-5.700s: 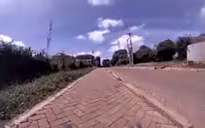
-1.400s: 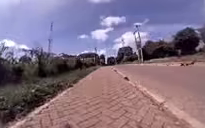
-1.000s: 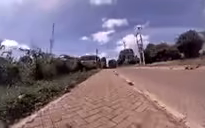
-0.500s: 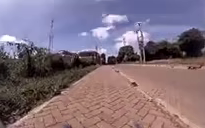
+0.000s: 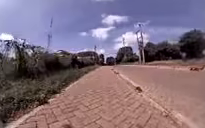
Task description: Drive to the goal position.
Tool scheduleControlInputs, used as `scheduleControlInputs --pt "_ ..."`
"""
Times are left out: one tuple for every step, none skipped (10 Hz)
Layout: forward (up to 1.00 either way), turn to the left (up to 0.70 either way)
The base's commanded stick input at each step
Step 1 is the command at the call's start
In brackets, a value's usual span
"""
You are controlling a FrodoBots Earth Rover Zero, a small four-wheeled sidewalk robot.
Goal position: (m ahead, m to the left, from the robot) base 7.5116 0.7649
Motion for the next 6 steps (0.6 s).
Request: scheduleControlInputs --pt "1.00 -0.24" --pt "1.00 -0.06" --pt "1.00 -0.03" --pt "1.00 -0.23" --pt "1.00 -0.06" --pt "1.00 0.00"
